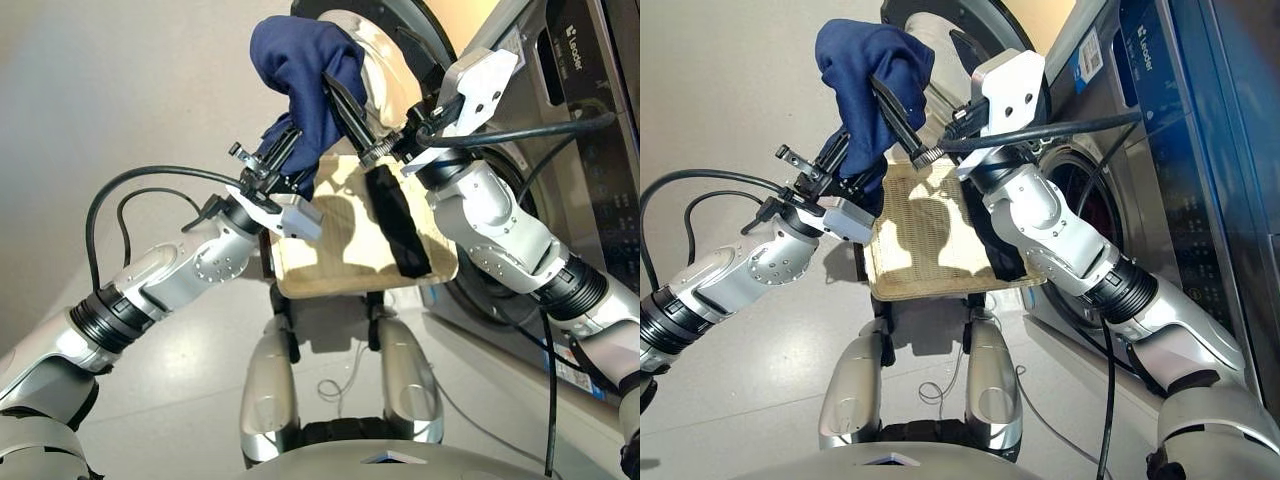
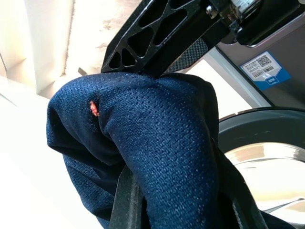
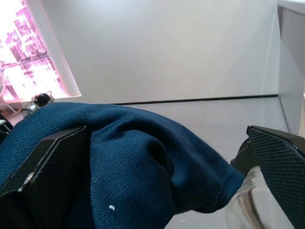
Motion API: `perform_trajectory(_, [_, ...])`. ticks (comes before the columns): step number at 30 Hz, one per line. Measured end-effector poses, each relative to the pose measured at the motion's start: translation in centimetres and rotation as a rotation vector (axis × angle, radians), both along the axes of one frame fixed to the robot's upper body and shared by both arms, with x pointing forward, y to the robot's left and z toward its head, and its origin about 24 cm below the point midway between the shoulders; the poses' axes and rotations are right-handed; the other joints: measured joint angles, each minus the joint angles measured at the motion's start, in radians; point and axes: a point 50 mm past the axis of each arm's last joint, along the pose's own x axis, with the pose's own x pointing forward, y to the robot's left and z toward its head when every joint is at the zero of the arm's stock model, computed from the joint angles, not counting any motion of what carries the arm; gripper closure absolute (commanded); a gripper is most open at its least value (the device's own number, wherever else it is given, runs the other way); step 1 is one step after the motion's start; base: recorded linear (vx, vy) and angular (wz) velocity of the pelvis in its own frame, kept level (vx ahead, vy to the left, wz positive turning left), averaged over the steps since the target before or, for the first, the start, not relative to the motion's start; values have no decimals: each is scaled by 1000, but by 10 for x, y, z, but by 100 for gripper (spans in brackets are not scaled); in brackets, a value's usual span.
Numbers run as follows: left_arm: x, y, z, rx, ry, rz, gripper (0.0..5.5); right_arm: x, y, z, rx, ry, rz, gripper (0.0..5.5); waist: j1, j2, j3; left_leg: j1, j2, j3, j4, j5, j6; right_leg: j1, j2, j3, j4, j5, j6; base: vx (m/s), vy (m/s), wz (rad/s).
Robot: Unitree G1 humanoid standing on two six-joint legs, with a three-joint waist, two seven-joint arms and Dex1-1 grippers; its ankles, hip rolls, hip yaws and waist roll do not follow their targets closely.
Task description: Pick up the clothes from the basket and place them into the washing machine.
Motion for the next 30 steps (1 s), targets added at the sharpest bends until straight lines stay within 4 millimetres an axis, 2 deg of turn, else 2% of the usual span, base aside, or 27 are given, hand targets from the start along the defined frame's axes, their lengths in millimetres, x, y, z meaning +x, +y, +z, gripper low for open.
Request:
perform_trajectory(11, [0,-1,-2,60,-47,15,550,0,9,-10,64,170,146,0,3,2,-1,1,-1,-3,1,2,2,3,-3,-2,2,0,0,0,0,0])
perform_trajectory(19, [0,-2,-3,87,-61,24,550,4,15,-15,89,223,192,0,8,32,-18,1,-3,-6,1,3,3,4,-4,-5,3,0,1,0,0,0])
perform_trajectory(28, [1,-2,-4,92,-55,33,550,9,22,-19,129,268,228,0,12,35,-20,0,-3,-7,4,5,4,4,-6,-5,7,0,1,0,0,0])
perform_trajectory(29, [1,-2,-4,94,-57,33,550,9,22,-19,127,267,232,194,13,35,-20,0,-3,-8,4,5,4,4,-6,-5,7,0,1,0,0,0])
perform_trajectory(30, [2,-2,-4,101,-60,34,550,8,24,-19,122,260,246,317,13,35,-20,1,-3,-8,5,5,4,4,-7,-5,8,0,1,0,0,0])
